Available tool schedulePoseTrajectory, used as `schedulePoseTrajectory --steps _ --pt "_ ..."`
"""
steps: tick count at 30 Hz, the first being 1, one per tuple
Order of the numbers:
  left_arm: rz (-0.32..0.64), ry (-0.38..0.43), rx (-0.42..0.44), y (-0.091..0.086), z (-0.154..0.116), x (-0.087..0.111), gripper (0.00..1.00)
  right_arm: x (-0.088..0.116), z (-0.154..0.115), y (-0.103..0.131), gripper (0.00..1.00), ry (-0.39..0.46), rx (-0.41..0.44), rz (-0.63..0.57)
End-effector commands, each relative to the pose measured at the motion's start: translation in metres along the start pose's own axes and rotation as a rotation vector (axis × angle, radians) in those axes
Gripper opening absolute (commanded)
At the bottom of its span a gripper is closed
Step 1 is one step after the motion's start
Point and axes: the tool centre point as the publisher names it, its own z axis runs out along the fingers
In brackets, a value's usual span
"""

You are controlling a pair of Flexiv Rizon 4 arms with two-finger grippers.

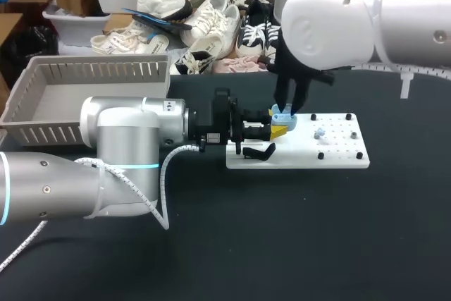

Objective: Pick up each earbud case from the left stands, insert the matching earbuds, close the lid, and place the case in the box.

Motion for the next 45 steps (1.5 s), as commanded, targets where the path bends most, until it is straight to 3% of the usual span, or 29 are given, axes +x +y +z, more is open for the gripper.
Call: schedulePoseTrajectory --steps 1,45 --pt "0.001 -0.003 -0.001 -0.0001 0.0003 0.0004 0.0 -0.0017 -0.0008 0.0021 0.0 0.003 0.007 0.001" --pt "0.001 -0.003 -0.001 -0.0001 0.0003 0.0004 0.0 0.0005 -0.0013 -0.0065 0.0 0.007 0.008 0.021"
